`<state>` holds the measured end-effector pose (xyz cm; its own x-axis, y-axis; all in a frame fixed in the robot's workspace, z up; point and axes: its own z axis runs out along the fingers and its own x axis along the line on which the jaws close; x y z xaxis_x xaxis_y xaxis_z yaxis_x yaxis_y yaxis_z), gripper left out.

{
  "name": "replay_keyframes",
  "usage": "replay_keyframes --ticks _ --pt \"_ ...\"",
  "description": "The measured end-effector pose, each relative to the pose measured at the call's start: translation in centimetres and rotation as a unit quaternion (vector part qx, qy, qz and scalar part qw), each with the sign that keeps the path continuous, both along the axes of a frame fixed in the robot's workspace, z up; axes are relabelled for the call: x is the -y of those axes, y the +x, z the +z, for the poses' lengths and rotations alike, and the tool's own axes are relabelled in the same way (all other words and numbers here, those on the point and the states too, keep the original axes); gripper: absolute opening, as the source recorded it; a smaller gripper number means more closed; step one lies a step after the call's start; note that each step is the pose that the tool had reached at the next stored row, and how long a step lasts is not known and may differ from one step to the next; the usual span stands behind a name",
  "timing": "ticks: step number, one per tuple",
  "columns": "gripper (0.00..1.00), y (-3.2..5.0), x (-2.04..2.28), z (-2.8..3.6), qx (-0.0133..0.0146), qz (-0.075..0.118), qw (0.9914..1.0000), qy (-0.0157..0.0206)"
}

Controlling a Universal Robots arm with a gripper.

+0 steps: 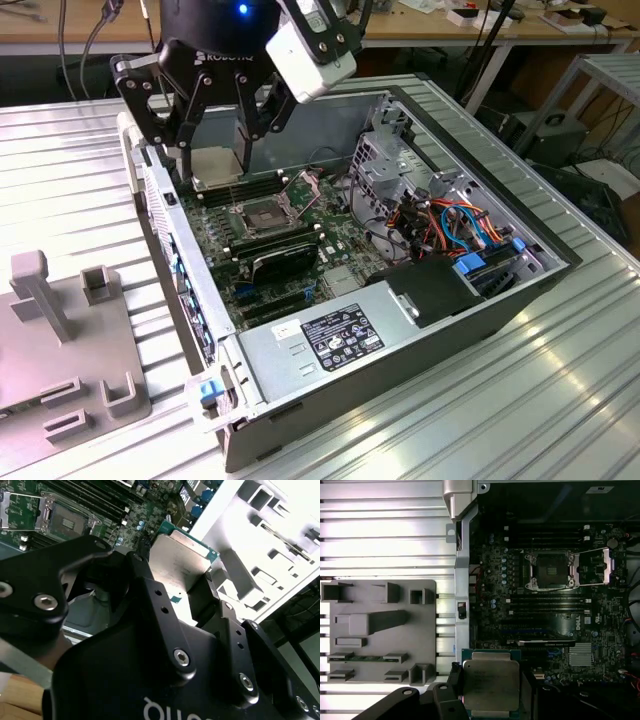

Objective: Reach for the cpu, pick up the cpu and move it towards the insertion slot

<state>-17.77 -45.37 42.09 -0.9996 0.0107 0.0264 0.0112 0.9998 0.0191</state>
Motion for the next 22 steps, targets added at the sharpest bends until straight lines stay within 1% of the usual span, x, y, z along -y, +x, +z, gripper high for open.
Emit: replay_keyframes --ticks 2,5,8,9,12,13,17,20,22 --pt "0.55 0.25 0.00 -0.01 0.0000 0.000 1.00000 -0.0001" --pt "0.55 0.90 0.00 -0.02 0.0000 0.000 1.00000 -0.0002" --pt "0.55 1.87 -0.06 -0.02 0.0000 0.000 1.00000 -0.0009" --pt "0.55 2.18 -0.23 -0.05 0.0000 0.000 1.00000 -0.0011" --pt "0.55 2.91 -0.99 -0.13 0.0000 0.000 1.00000 -0.0013" --pt "0.55 3.30 -1.38 -0.20 0.0000 0.000 1.00000 -0.0013" --pt "0.55 4.24 -2.27 -0.39 0.0000 0.000 1.00000 -0.0013" --pt "0.55 5.83 -3.54 -0.71 0.0000 0.000 1.00000 -0.0013" --pt "0.55 6.60 -3.98 -0.81 0.0000 0.000 1.00000 -0.0013"
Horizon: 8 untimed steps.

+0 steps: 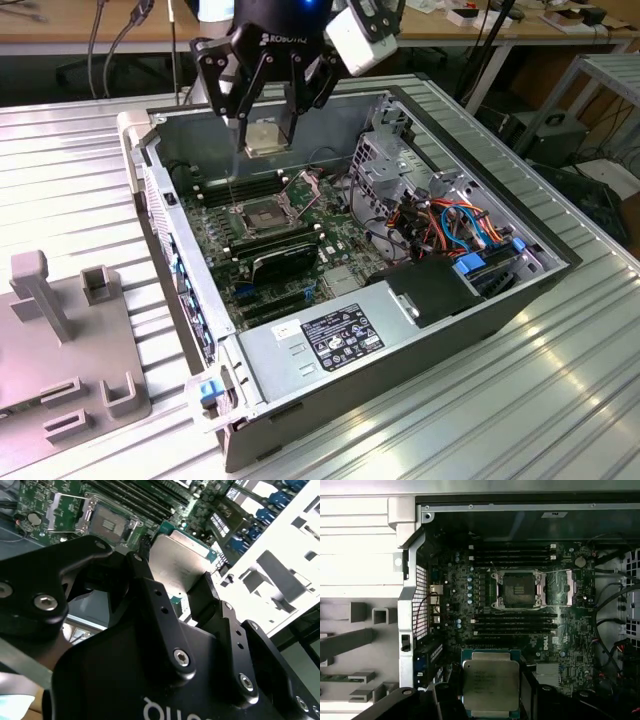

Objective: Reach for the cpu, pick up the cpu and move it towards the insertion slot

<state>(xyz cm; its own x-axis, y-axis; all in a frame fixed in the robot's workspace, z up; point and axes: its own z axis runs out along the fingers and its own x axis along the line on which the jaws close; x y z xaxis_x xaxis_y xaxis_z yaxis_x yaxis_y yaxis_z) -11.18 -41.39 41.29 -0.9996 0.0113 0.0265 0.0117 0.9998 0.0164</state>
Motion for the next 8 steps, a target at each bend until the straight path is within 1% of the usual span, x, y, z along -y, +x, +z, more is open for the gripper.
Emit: replay_keyframes --ticks 5,8 --pt "0.55 1.47 -1.01 -0.13 0.0000 0.000 1.00000 0.0000" --pt "0.55 2.23 -1.37 -0.23 0.0000 -0.001 1.00000 0.0001"
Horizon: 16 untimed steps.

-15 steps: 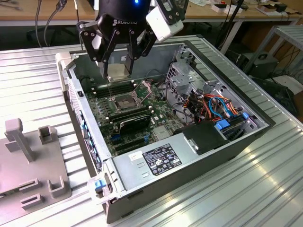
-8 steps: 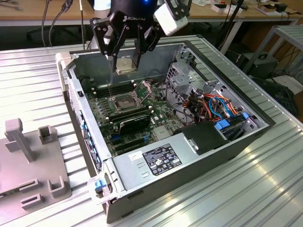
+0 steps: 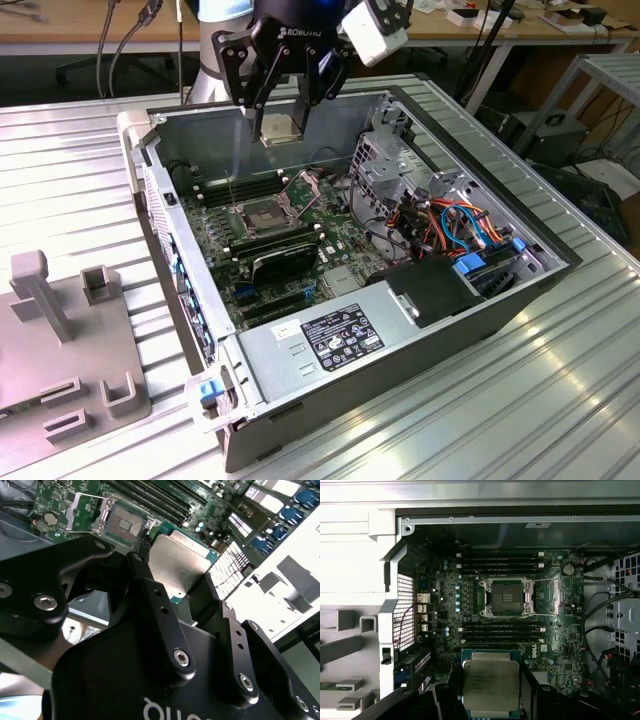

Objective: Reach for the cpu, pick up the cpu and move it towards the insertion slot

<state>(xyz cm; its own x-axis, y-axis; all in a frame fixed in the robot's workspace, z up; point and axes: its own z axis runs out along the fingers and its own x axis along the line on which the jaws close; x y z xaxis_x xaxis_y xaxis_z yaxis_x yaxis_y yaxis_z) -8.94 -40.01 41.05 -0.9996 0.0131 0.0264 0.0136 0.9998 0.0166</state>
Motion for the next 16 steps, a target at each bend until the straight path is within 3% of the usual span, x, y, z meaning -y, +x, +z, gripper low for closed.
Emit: replay_keyframes --ticks 2,3,16 --pt "0.55 0.73 -0.54 -0.09 0.0000 0.000 1.00000 -0.0001" --pt "0.55 0.82 -0.60 -0.12 0.0000 0.000 1.00000 0.0000" --pt "0.55 1.21 -0.70 -0.17 0.0000 -0.002 1.00000 0.0000"
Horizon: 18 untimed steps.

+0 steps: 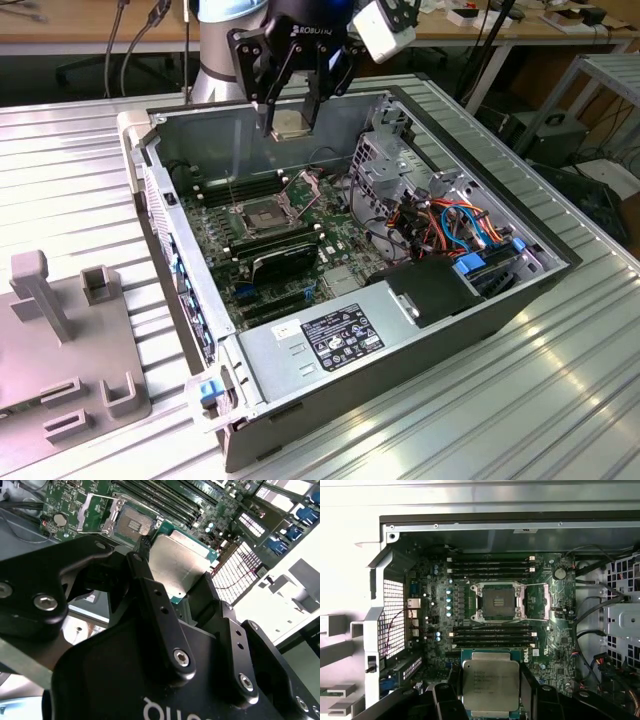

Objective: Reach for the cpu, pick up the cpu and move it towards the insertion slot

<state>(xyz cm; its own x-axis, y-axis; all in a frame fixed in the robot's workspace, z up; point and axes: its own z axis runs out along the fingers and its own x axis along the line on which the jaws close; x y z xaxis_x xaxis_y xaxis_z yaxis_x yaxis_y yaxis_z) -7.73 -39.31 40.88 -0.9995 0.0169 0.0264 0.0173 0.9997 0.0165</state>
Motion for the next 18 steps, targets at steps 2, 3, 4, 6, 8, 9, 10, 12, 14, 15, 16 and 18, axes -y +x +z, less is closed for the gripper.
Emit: replay_keyframes --ticks 2,3,4,6,8,9,10,12,14,15,16,18 --pt "0.55 0.07 -0.17 0.00 0.0000 0.000 1.00000 0.0000" --pt "0.55 0.11 -0.32 -0.01 0.0000 0.000 1.00000 -0.0001" --pt "0.55 0.14 -0.44 -0.03 0.0000 0.000 1.00000 0.0000" --pt "0.55 0.20 -0.82 -0.06 0.0000 0.000 1.00000 0.0000" --pt "0.55 0.49 -1.81 -0.17 0.0000 0.000 1.00000 0.0000" --pt "0.55 0.69 -2.24 -0.25 0.0000 0.000 1.00000 0.0000" --pt "0.55 0.77 -2.52 -0.32 0.0000 0.000 1.00000 0.0003" --pt "0.55 0.87 -2.94 -0.50 0.0000 0.000 1.00000 0.0025" --pt "0.55 0.95 -3.24 -0.67 0.0000 0.000 0.99999 0.0039" --pt "0.55 1.04 -3.37 -0.80 0.0000 0.000 0.99999 0.0047" --pt "0.55 1.06 -3.40 -0.89 0.0000 0.000 0.99999 0.0054" --pt "0.55 1.08 -3.50 -1.12 0.0000 0.000 0.99998 0.0067"
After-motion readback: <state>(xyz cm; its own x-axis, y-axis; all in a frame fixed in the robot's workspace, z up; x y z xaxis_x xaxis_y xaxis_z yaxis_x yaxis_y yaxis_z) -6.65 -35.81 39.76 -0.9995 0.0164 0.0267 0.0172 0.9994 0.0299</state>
